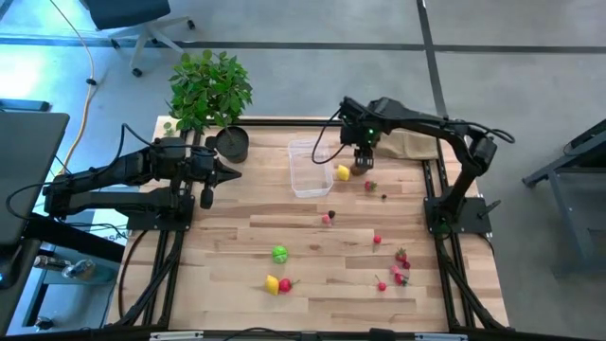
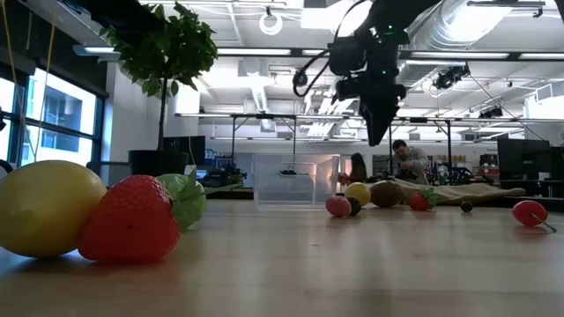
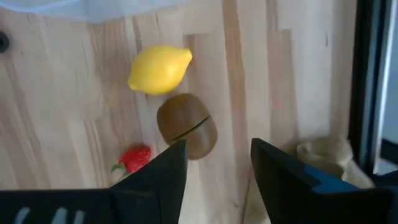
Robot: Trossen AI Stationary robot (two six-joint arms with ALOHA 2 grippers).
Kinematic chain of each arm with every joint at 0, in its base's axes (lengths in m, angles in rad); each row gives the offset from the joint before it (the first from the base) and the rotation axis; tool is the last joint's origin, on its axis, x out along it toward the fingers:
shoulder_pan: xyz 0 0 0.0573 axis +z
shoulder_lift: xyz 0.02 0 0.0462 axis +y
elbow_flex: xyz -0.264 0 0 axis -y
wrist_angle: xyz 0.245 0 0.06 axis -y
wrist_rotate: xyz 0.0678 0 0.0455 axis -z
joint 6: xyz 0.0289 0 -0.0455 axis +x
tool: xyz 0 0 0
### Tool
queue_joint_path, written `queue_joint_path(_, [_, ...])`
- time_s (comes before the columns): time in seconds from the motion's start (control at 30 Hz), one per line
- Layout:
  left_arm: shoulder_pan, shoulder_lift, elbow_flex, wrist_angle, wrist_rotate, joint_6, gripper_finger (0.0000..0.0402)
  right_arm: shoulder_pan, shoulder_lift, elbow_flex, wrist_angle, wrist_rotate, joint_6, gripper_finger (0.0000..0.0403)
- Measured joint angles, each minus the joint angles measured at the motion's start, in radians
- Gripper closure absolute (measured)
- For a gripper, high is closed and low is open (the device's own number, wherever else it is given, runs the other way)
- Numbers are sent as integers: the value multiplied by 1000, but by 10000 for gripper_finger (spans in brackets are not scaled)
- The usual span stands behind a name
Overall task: Pick and placing Produce into tupperware
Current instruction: Put the kiwi into the transparent bin
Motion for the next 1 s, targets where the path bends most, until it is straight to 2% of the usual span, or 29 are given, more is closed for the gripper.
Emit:
queue_joint_path(0.27, [0,0,0,0,0,0,401,-2,1,-57,-8,16,-5,167])
queue_joint_path(0.4, [0,0,0,0,0,0,401,-7,1,-95,15,2,-54,148])
queue_joint_path(0.73, [0,0,0,0,0,0,401,-9,12,-140,79,-17,-107,145])
queue_joint_path(1.0, [0,0,0,0,0,0,401,-8,87,-139,86,-48,-110,145])
